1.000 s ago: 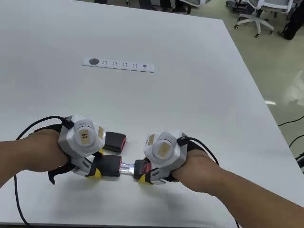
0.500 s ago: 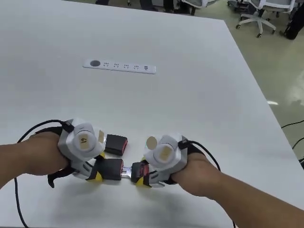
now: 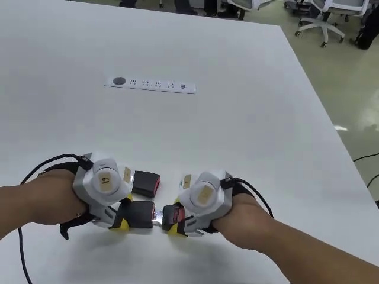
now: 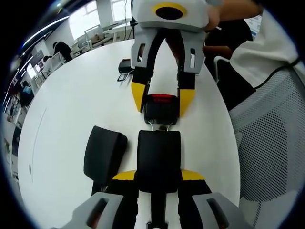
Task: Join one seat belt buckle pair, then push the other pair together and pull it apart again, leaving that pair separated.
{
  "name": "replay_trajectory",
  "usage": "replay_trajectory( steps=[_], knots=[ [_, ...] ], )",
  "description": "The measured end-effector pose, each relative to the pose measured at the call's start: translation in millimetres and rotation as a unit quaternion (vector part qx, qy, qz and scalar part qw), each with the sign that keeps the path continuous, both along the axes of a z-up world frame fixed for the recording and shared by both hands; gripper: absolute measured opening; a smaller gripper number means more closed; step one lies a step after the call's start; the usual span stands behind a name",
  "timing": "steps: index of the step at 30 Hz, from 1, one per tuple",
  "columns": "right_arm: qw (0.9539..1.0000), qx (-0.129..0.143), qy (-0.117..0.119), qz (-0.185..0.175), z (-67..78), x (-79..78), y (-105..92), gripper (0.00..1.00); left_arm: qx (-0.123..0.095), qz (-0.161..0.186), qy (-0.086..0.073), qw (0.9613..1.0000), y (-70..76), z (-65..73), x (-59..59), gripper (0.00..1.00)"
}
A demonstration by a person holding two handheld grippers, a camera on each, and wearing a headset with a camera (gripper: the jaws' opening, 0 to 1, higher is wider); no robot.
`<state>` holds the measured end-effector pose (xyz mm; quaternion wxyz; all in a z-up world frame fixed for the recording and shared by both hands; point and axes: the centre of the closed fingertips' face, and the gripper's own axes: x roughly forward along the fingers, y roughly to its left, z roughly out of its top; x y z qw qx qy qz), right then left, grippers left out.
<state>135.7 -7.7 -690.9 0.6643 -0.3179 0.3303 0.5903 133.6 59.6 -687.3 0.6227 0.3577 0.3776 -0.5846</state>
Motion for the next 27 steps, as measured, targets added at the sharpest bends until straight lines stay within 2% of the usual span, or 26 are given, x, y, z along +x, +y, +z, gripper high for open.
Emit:
replay_trajectory(
  steps=[5,9,17,18,19,27],
  knots=[
    [1.0,-0.001,-0.001,0.008,-1.0,-1.0,1.9,0.31,-0.004,-0.004,-0.001,1.0,1.0,-1.2,0.7,0.32],
    [0.9999,0.001,-0.002,0.013,-0.8,-1.5,11.1,0.31,-0.001,-0.006,-0.001,1.0,1.9,-2.2,1.4,0.32],
    [0.9999,0.006,-0.001,0.01,0.1,-0.2,14.3,0.31,0.0,-0.004,0.0,1.0,0.9,0.0,-0.1,0.31],
    [0.9999,0.006,0.008,0.005,0.4,-2.9,16.1,0.31,0.0,-0.002,0.001,1.0,0.7,0.5,-0.3,0.31],
    [0.9999,0.007,0.0,0.014,3.3,-1.0,15.5,0.31,0.0,-0.002,0.0,1.0,1.2,0.6,0.2,0.31],
    [0.9999,0.008,0.004,0.005,6.1,-0.3,12.3,0.31,-0.007,0.002,0.001,1.0,0.3,3.1,0.6,0.32]
  ],
)
